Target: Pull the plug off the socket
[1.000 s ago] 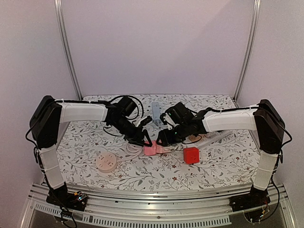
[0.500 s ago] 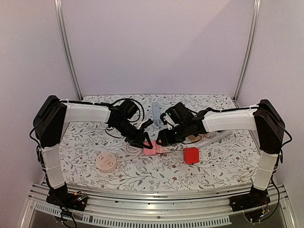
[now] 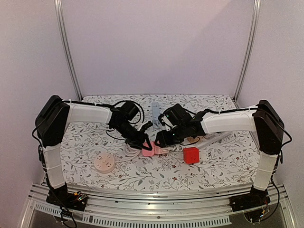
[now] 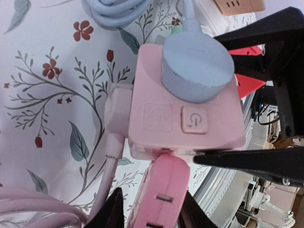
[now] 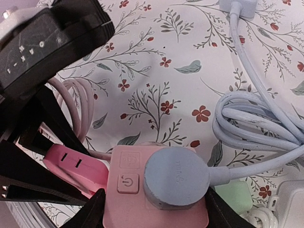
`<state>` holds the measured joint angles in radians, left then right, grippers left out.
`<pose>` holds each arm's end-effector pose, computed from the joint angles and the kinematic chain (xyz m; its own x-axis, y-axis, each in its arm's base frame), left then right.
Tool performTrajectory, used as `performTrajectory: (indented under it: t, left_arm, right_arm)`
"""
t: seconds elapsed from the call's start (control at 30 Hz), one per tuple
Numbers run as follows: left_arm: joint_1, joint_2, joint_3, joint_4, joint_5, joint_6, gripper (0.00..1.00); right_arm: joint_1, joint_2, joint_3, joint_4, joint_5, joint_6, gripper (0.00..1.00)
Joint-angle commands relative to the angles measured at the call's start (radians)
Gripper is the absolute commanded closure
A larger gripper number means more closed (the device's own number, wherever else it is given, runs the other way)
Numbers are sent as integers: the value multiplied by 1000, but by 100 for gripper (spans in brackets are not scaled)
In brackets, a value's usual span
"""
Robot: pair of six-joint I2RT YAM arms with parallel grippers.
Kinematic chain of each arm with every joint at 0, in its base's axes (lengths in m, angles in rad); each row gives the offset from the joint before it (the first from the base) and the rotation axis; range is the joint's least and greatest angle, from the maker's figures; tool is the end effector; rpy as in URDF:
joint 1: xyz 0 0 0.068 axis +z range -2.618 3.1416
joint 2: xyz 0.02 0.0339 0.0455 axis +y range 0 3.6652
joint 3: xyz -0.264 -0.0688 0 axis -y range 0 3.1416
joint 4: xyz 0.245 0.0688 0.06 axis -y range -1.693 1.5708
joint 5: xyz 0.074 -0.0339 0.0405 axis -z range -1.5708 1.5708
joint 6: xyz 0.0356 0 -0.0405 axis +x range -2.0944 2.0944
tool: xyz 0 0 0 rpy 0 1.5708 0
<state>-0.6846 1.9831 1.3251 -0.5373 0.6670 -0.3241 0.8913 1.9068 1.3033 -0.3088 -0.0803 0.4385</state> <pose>0.2911 -0.2660 0.1582 -0.8974 0.4095 -0.1644 0.4081 0.6283 -0.6624 0.2553 0.3206 0.1865 -0.7923 -0.3073 -0.5271 -0.5189 0.7938 0.3173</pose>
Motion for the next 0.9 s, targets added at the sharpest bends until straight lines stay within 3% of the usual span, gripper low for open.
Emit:
performTrajectory:
  t: [0.0, 0.37, 0.87]
  left_arm:
    - [-15, 12, -4, 15, 17, -4, 63]
    - [-13, 22, -3, 13, 6, -5, 68]
    - [-10, 36, 0, -3, -12, -3, 89]
  right_arm:
    - [31, 14, 51, 64, -10, 29, 61]
    - [50, 35, 74, 63, 3, 37, 62]
    - [59, 29, 51, 58, 33, 0, 63]
